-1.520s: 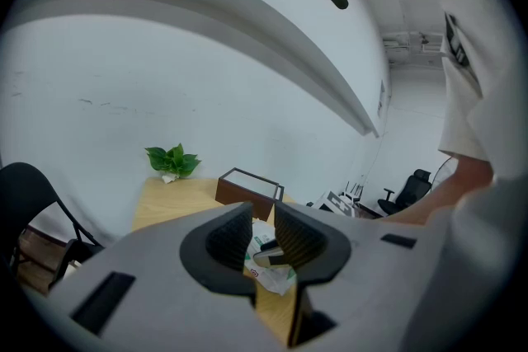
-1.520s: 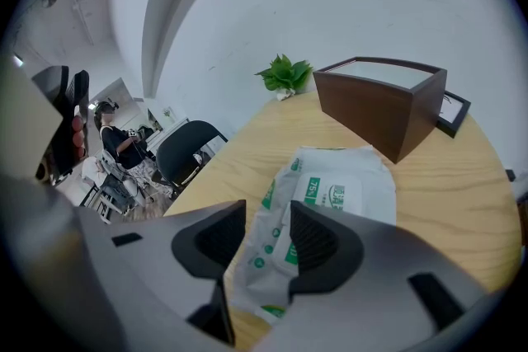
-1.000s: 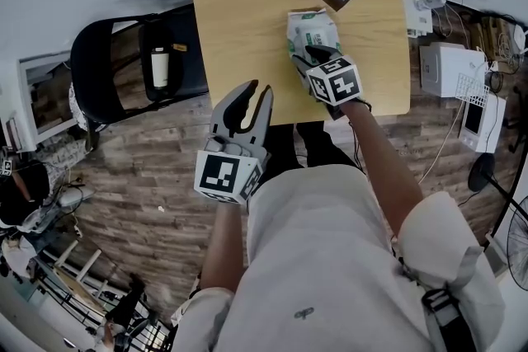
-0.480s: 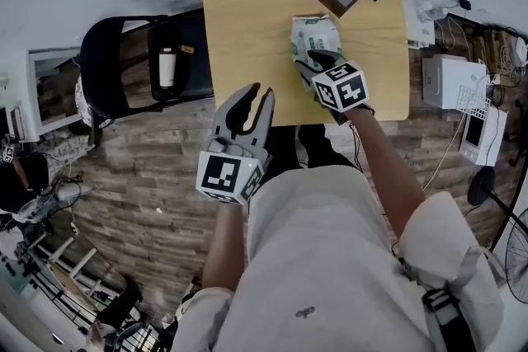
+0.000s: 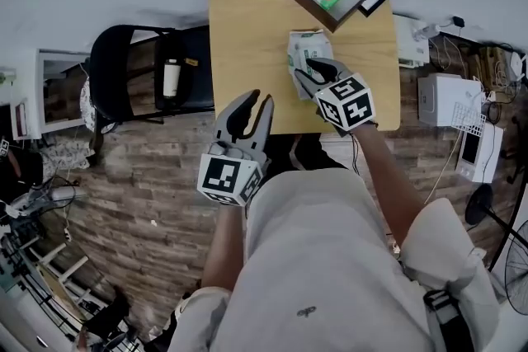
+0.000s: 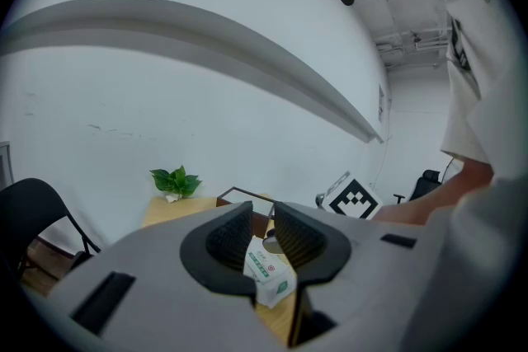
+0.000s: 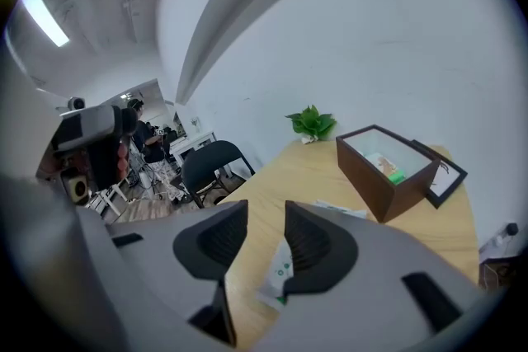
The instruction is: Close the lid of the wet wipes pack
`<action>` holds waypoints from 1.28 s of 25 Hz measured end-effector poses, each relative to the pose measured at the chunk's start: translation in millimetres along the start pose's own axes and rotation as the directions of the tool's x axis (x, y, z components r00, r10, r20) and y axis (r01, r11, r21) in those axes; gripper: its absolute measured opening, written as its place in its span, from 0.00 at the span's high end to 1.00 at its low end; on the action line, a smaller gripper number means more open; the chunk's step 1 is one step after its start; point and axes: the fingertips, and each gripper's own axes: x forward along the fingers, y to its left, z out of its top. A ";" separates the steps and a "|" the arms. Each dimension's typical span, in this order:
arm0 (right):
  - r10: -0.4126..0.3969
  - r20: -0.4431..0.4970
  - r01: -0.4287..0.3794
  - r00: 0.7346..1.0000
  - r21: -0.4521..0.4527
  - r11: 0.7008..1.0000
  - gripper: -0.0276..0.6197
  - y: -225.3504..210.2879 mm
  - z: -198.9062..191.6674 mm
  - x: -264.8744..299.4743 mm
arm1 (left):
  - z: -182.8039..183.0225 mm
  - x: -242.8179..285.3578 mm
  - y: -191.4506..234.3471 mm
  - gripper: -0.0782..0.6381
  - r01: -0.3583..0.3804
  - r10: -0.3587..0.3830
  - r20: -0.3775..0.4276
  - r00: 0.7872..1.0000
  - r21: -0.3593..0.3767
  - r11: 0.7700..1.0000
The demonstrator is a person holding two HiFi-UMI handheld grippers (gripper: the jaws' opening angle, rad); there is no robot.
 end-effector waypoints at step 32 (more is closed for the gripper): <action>-0.042 0.337 0.076 0.941 -0.086 0.993 0.96 28.1 84.0 -147.4 | 46.1 13.0 -43.0 0.79 0.060 -0.067 0.082 0.994 0.087 0.994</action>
